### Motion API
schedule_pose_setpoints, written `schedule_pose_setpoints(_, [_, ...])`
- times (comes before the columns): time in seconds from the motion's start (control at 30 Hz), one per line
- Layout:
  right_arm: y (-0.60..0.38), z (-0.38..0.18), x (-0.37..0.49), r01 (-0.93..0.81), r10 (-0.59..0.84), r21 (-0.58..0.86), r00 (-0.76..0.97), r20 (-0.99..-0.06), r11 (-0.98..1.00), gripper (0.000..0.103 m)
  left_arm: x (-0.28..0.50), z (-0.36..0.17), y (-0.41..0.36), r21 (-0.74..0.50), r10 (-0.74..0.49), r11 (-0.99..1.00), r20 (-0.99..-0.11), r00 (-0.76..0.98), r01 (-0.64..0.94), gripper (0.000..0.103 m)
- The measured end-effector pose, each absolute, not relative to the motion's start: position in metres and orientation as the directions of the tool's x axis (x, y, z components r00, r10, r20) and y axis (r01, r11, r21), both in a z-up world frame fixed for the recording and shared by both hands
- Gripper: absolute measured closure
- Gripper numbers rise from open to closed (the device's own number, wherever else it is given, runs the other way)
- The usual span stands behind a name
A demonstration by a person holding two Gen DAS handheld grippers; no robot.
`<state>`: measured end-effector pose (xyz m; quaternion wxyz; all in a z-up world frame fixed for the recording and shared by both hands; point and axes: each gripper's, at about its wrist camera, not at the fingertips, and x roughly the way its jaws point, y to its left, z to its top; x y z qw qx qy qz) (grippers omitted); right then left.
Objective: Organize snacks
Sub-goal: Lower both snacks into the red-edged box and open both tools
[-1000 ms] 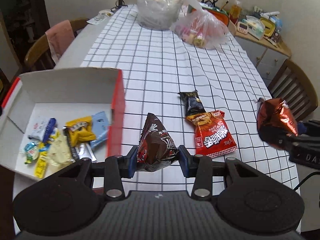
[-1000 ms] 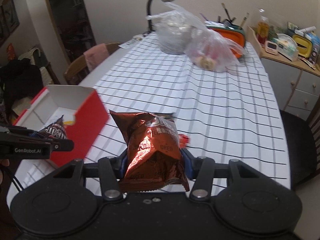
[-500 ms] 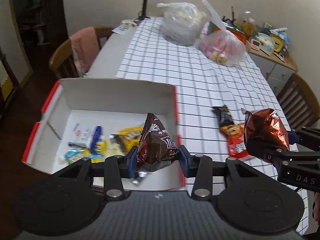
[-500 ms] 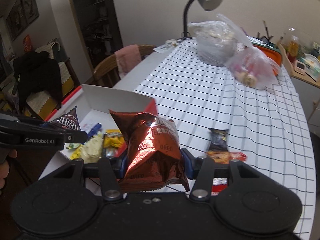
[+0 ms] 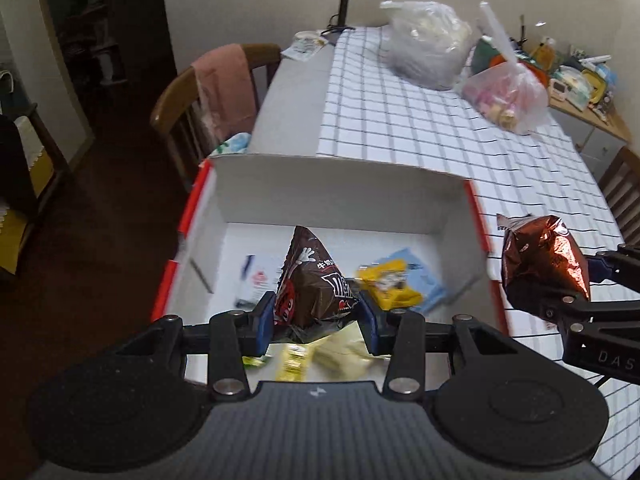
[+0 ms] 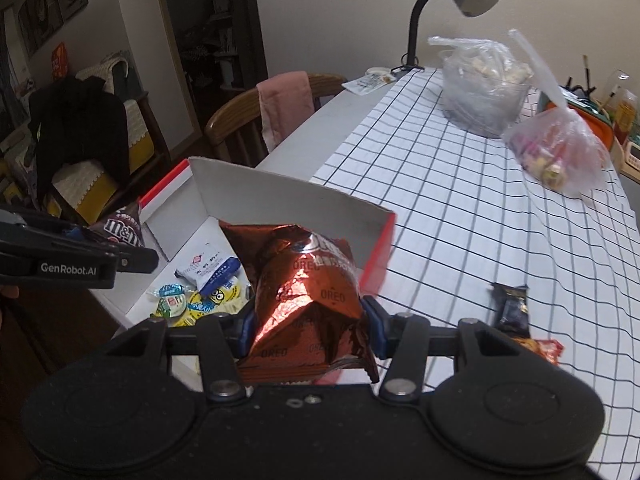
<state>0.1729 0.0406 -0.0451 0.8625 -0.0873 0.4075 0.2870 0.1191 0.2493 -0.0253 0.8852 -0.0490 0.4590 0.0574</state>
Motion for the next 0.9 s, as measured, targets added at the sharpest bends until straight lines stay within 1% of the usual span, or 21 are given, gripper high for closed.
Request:
schedule_pose_setpoints(0.3, [0.089,-0.072,0.200,-0.574,0.383,0.052,0.473,-0.794,0.817,0.053,0.152,-0.048,0.283,0.035,0.113,0.986,-0.851,0.512,-0.160,0.061])
schedule_pose_setpoints(0.6, [0.119,-0.101,0.222,-0.593,0.330,0.002,0.446,-0.832,0.805,0.053,0.190,-0.080,0.284,0.079,0.109,0.993,-0.902,0.417,-0.089,0.061])
schedule_pose_setpoints(0.9, [0.130,-0.115,0.229,-0.599,0.288,-0.040,0.441,-0.850,0.800,0.052,0.208,-0.101,0.283,0.093,0.111,0.993,-0.930,0.352,-0.067,0.060])
